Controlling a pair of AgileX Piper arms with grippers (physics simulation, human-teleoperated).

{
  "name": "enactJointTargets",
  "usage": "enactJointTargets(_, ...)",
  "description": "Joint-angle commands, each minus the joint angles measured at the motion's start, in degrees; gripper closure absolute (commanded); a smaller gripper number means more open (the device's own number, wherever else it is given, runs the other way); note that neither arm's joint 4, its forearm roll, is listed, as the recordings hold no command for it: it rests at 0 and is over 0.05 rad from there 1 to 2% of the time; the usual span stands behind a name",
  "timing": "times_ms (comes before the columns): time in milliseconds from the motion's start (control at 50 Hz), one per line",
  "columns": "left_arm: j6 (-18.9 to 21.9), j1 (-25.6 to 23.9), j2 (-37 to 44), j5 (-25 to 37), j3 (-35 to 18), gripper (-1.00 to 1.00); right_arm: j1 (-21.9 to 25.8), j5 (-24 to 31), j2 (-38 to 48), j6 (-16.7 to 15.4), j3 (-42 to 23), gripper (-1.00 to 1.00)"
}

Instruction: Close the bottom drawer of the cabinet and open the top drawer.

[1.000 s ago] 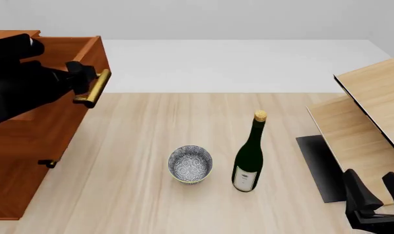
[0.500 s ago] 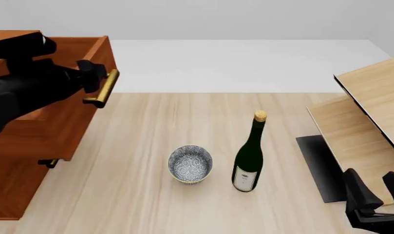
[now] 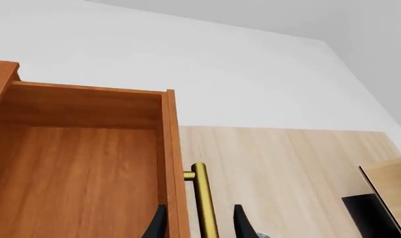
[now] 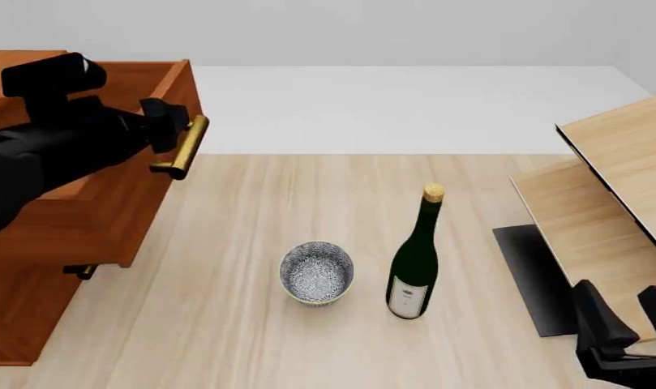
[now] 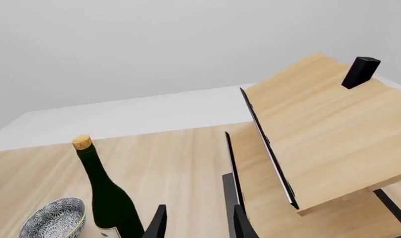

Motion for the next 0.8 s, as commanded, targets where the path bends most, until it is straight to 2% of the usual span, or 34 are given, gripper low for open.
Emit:
enactJointTargets(20, 3.0, -0.7, 9.6, 0.0, 6.2, -1.0, -0.1, -0.1, 0.1, 0.1, 0.0, -1.0)
enactJointTargets(800, 0.6, -4.7, 11.0, -2.2, 5.4, -1.0, 0.1, 0.0, 0.0, 0.1, 0.0, -1.0)
